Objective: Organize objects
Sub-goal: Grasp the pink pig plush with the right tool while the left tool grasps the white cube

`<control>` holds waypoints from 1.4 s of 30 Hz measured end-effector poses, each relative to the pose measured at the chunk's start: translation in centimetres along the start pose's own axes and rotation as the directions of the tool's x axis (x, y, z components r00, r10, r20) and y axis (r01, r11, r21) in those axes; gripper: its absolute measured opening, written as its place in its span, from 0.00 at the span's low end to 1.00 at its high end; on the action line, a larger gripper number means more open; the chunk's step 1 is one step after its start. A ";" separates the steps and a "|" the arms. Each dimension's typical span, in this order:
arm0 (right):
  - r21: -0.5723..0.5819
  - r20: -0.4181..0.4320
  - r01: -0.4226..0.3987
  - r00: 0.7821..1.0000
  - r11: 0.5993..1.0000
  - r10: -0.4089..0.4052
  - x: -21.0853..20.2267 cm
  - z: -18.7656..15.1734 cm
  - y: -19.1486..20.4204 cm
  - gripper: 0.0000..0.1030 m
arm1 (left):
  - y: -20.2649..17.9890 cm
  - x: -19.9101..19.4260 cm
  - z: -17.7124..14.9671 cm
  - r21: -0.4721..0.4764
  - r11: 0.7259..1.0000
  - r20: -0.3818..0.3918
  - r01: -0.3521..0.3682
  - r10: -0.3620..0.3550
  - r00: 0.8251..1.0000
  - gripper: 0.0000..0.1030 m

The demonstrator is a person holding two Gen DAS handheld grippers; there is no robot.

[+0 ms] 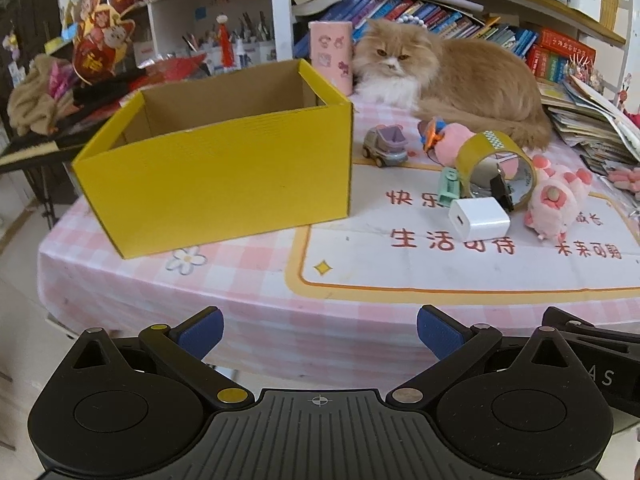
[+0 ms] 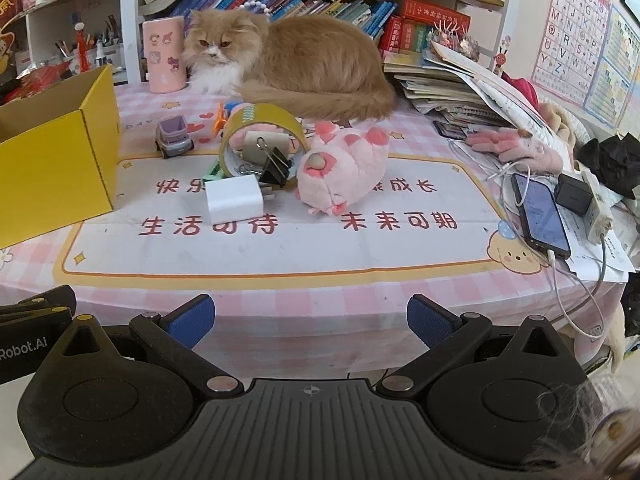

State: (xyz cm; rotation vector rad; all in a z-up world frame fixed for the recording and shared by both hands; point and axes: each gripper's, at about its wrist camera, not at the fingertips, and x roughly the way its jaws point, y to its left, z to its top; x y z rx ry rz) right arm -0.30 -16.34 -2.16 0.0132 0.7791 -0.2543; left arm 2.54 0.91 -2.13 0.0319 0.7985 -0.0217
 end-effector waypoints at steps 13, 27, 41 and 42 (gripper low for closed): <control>0.023 -0.005 -0.062 0.998 0.998 0.062 3.4 2.9 -3.3 1.00 | -3.4 2.4 2.1 -0.014 1.000 -0.014 0.009 -0.010 1.000 1.00; 0.084 0.039 -0.230 0.973 0.970 0.227 9.1 9.2 -8.6 0.98 | -8.9 6.0 5.7 -0.091 0.996 -0.015 0.020 -0.021 1.000 0.96; 0.132 -0.037 -0.370 0.925 0.919 0.378 14.5 12.7 -11.3 0.93 | -14.3 10.8 7.8 -0.037 0.998 -0.067 0.041 -0.043 0.997 0.68; 0.130 -0.055 -0.373 0.922 0.918 0.383 15.0 12.9 -11.3 0.93 | -14.4 11.1 7.8 -0.036 0.999 -0.076 0.038 -0.041 0.996 0.66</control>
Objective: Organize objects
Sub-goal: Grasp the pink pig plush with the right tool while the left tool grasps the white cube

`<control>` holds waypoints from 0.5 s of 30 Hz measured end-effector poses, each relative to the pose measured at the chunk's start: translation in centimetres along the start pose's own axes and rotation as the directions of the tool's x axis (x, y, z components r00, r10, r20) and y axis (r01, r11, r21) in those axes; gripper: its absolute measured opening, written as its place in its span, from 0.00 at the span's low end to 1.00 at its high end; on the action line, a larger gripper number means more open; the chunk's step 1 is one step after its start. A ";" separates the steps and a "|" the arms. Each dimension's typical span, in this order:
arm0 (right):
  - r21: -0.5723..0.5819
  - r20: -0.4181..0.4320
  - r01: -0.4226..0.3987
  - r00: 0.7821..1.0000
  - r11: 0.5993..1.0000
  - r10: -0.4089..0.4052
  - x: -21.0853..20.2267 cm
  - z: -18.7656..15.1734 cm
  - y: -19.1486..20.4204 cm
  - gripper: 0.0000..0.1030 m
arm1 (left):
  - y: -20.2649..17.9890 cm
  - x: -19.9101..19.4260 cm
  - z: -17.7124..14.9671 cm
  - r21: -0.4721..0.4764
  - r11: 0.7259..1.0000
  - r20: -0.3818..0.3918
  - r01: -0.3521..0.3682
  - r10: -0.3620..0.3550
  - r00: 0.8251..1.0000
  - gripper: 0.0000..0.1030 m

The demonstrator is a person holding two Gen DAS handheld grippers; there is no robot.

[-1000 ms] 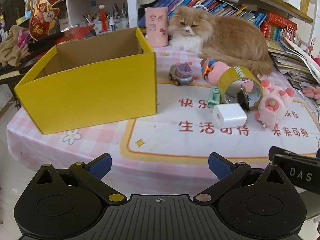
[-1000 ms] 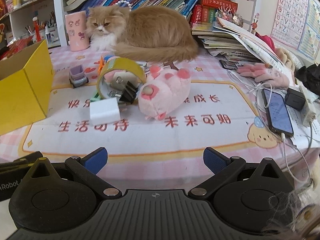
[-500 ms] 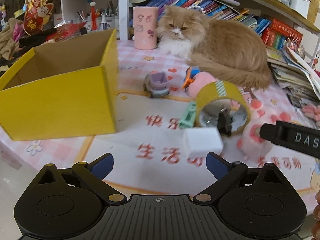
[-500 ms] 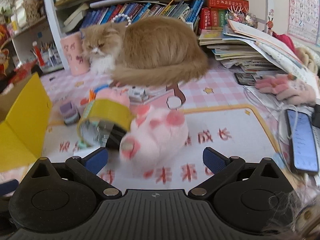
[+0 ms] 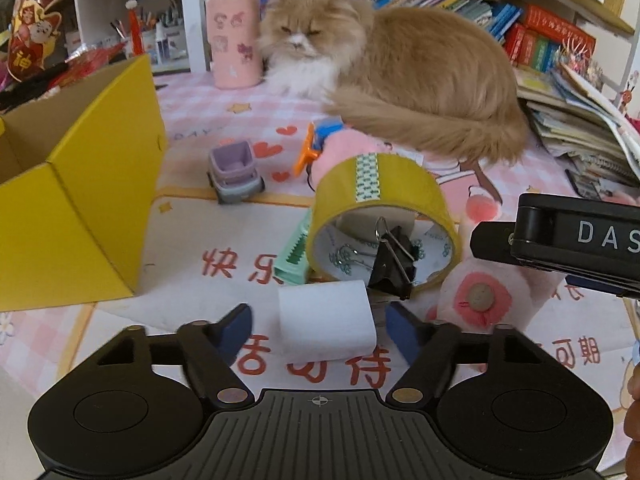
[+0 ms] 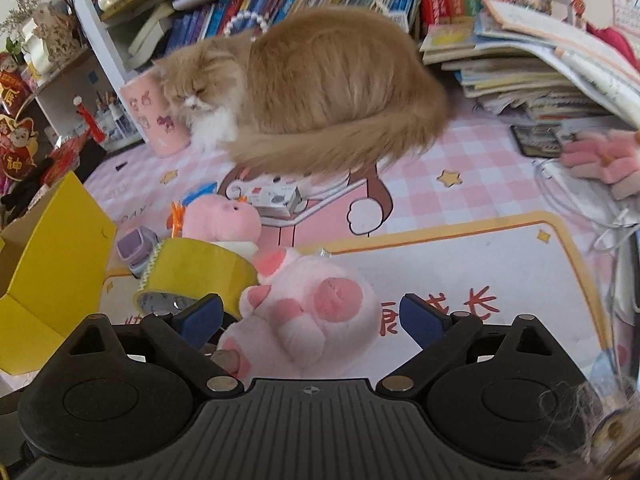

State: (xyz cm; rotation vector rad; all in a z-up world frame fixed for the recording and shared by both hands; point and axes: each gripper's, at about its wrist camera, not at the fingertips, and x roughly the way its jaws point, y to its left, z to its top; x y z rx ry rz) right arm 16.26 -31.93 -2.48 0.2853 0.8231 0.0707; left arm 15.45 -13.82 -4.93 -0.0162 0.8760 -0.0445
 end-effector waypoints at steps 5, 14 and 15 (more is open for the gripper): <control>-0.022 -0.045 -0.012 0.999 1.000 0.011 1.5 0.1 -0.4 0.88 | -0.5 0.1 0.2 -0.004 1.000 0.015 0.006 -0.006 1.000 0.50; 0.020 -0.056 -0.094 0.994 0.995 0.095 2.1 0.0 -0.8 0.64 | 0.5 -0.7 -0.5 -0.078 0.997 0.010 0.019 -0.018 1.000 0.46; 0.009 -0.041 -0.093 0.995 0.996 0.093 1.6 0.0 -0.7 0.64 | 0.8 -1.0 -0.6 -0.094 0.995 0.015 0.023 -0.022 1.000 0.46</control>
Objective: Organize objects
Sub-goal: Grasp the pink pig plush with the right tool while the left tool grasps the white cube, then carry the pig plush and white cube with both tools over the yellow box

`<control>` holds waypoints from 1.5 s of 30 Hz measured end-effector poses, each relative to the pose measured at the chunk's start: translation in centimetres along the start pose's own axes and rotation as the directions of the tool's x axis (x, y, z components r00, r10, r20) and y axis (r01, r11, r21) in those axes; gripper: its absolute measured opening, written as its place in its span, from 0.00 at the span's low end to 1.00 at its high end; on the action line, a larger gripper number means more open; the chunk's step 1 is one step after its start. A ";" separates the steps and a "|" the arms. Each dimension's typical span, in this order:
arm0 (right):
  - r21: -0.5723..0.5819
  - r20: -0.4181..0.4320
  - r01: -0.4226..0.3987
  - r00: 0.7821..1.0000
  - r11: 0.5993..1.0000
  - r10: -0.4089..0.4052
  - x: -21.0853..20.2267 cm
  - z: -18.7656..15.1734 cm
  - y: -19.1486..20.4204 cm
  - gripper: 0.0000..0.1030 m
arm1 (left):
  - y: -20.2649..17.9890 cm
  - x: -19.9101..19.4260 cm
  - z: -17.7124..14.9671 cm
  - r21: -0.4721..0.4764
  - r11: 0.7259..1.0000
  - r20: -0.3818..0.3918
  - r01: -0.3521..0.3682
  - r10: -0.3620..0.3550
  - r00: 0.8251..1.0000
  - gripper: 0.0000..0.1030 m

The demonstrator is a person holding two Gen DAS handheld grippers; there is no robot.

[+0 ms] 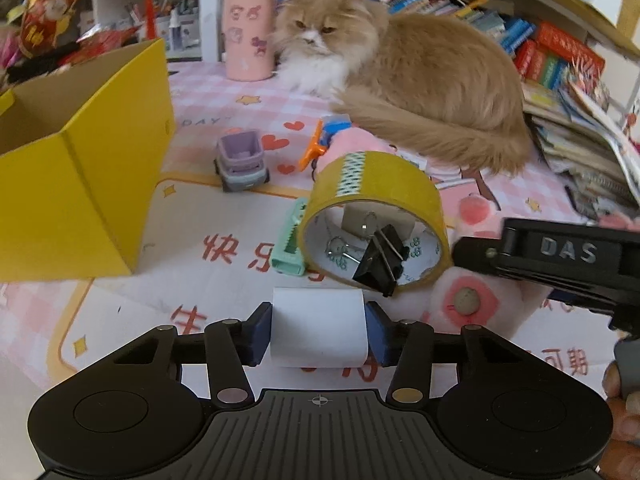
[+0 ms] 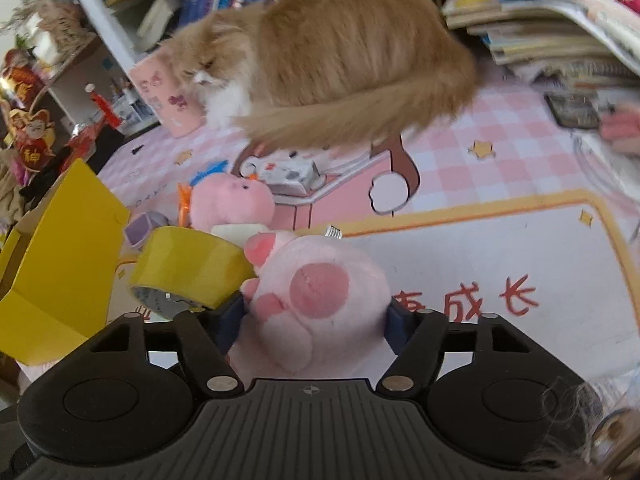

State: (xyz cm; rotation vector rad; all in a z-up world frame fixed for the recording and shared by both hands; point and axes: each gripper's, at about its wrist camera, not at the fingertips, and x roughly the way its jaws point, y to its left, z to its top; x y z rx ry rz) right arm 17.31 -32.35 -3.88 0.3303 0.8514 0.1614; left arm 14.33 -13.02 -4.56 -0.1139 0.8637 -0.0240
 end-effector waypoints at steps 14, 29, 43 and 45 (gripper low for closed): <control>-0.065 0.006 0.006 1.000 0.998 -0.006 -4.3 -3.5 2.3 0.64 | 5.2 -6.0 -2.1 -0.145 0.989 0.084 -0.009 0.021 0.996 0.46; -0.228 0.048 0.004 0.999 0.974 0.007 -7.5 -11.4 16.0 0.64 | 16.6 -12.2 -5.4 -0.155 0.988 0.118 -0.005 0.024 0.993 0.46; -0.220 0.062 -0.013 0.998 0.975 0.027 -7.8 -17.2 24.3 0.65 | 25.1 -16.4 -8.0 -0.153 0.988 0.160 -0.021 0.045 0.986 0.46; -0.222 0.062 -0.017 0.998 0.975 0.031 -7.8 -17.6 25.3 0.65 | 26.0 -16.9 -8.2 -0.156 0.987 0.168 -0.029 0.056 0.984 0.46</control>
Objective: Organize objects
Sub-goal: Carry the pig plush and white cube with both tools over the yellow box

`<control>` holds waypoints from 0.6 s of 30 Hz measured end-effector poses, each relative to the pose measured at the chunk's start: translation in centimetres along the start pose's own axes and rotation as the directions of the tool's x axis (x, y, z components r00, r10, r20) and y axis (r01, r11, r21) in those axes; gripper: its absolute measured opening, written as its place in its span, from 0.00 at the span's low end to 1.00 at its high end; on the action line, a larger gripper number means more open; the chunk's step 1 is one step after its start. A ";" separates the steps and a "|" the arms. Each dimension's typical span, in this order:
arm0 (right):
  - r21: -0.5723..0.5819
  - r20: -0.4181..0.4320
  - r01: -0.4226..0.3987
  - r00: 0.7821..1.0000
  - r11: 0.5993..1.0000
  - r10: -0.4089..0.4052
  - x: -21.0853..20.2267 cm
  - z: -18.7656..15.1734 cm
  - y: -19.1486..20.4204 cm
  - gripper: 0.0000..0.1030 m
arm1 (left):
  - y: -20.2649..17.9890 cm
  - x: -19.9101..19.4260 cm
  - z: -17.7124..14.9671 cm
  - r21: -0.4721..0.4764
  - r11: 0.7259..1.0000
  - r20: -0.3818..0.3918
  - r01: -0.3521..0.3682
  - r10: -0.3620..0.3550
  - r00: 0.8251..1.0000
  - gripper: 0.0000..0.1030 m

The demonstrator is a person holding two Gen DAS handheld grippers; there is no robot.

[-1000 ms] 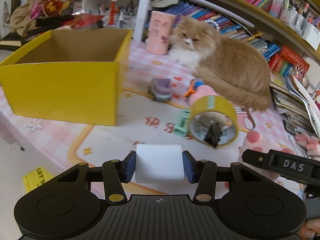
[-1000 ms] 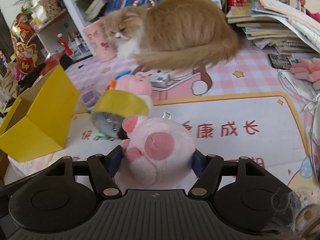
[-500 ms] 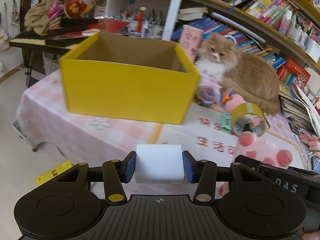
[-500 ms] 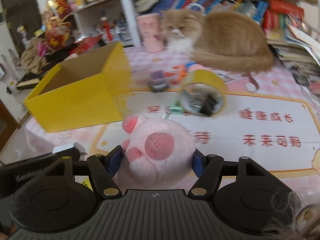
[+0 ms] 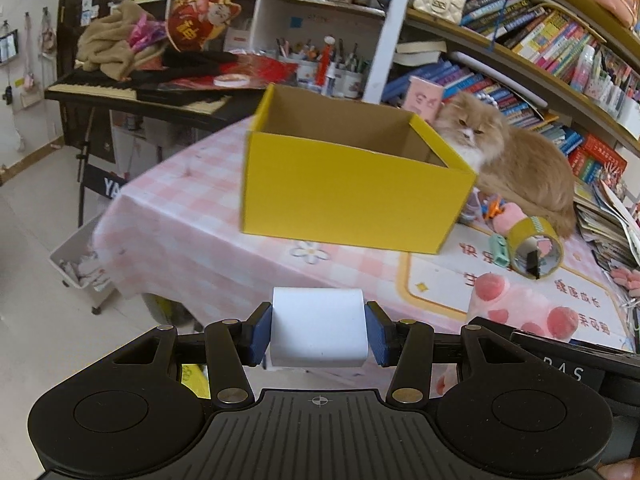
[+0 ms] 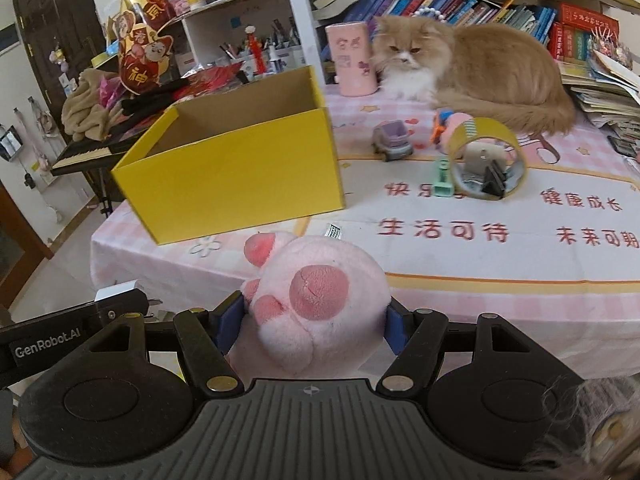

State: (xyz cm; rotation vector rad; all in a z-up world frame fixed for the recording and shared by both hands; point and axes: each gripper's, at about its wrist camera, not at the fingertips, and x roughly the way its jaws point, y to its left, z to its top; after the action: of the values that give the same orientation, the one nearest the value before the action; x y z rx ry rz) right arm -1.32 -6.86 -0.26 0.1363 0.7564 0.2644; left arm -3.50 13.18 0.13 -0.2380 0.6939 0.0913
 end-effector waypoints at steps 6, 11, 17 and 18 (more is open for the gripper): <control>-0.017 0.008 -0.009 1.000 1.000 0.009 -0.2 -0.2 2.3 0.65 | 1.8 -0.9 0.4 0.006 1.000 0.034 0.005 -0.006 0.999 0.46; -0.039 0.018 -0.001 1.000 0.999 0.002 -0.1 -0.1 3.5 0.65 | 2.5 -1.3 0.6 0.009 1.000 0.054 0.011 -0.012 0.998 0.46; -0.053 0.016 0.009 1.000 0.999 -0.008 0.0 0.2 4.1 0.65 | 2.7 -1.5 1.1 0.011 1.000 0.076 0.018 -0.019 0.997 0.46; -0.057 0.016 0.009 1.000 0.998 -0.008 0.1 0.4 4.2 0.65 | 2.7 -1.6 1.3 0.014 1.000 0.085 0.019 -0.020 0.996 0.46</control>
State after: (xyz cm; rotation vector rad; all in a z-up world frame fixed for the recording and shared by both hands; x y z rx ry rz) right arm -1.78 -2.85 0.84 0.0809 0.7326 0.2760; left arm -4.37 16.08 1.64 -0.2265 0.6073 0.0781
